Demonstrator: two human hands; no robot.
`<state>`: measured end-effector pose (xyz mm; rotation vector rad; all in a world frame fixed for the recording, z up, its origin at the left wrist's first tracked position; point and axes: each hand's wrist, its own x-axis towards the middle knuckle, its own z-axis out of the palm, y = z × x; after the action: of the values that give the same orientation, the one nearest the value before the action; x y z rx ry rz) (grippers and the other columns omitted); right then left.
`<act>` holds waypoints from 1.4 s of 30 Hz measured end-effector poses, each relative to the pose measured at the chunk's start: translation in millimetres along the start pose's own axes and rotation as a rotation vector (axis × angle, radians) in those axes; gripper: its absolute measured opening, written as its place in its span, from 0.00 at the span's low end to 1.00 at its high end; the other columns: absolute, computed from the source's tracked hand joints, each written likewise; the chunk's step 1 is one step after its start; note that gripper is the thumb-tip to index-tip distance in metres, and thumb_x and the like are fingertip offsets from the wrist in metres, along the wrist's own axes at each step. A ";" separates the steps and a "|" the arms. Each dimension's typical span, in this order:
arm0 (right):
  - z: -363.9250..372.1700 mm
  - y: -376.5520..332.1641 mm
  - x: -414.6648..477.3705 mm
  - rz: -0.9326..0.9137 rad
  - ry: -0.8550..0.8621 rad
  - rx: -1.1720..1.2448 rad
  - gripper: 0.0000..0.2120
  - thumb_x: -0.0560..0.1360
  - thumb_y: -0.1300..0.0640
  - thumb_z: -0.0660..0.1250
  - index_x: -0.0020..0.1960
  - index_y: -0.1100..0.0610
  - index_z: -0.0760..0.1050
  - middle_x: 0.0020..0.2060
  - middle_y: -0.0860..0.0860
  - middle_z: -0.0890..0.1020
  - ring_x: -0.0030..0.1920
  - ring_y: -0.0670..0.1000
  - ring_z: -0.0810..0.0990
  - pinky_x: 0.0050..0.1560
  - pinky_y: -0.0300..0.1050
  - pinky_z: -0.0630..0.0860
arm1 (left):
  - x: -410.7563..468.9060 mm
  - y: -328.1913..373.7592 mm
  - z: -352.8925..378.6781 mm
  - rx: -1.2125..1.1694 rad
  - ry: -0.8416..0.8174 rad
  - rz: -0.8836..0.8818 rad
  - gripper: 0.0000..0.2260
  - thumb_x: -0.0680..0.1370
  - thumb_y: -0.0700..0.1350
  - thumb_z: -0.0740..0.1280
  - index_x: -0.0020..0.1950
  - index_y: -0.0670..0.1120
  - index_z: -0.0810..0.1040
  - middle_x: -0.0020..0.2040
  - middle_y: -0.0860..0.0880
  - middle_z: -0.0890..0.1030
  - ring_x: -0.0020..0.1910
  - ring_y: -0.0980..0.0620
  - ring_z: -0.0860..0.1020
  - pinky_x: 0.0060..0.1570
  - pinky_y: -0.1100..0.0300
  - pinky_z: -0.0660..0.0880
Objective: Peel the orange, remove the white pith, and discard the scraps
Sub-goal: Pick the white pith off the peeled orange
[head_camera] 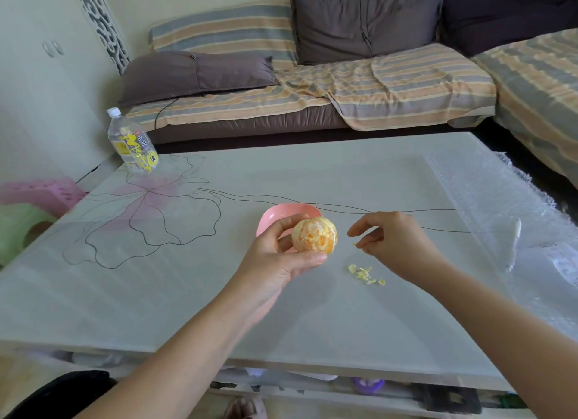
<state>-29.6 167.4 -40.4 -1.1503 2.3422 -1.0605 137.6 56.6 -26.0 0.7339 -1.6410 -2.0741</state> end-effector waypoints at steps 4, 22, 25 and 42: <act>1.6 0.0 1.1 0.004 0.022 -0.018 0.12 0.68 0.69 0.69 0.44 0.52 0.80 0.37 0.45 0.79 0.34 0.40 0.77 0.30 0.23 0.68 | 0.6 -1.7 -4.9 -0.024 0.041 -0.035 0.26 0.65 0.28 0.74 0.61 0.43 0.75 0.55 0.44 0.81 0.48 0.49 0.82 0.48 0.59 0.80; -9.8 -24.8 -12.6 -0.233 0.105 0.133 0.07 0.73 0.61 0.70 0.46 0.50 0.80 0.41 0.41 0.83 0.43 0.38 0.79 0.43 0.23 0.69 | -0.7 -1.9 -6.4 0.072 0.055 -0.003 0.27 0.59 0.36 0.75 0.56 0.49 0.77 0.54 0.47 0.81 0.52 0.50 0.81 0.53 0.55 0.80; -17.0 -42.5 -33.0 -0.396 0.141 0.158 0.09 0.71 0.60 0.72 0.44 0.47 0.75 0.43 0.40 0.82 0.45 0.40 0.79 0.46 0.26 0.71 | -1.5 1.0 -3.3 0.125 0.059 0.043 0.25 0.59 0.37 0.76 0.53 0.52 0.78 0.50 0.49 0.83 0.49 0.51 0.81 0.56 0.53 0.78; -26.0 -45.7 -56.5 -0.571 0.302 0.077 0.21 0.70 0.66 0.72 0.37 0.47 0.63 0.39 0.45 0.81 0.42 0.46 0.79 0.38 0.44 0.73 | -12.2 12.3 22.3 0.231 0.004 0.279 0.24 0.66 0.33 0.76 0.62 0.42 0.79 0.55 0.46 0.81 0.46 0.54 0.80 0.50 0.62 0.77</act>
<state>15.6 205.8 9.0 -1.7972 2.2003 -1.5922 133.2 78.1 -8.2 0.5410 -1.8827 -1.7086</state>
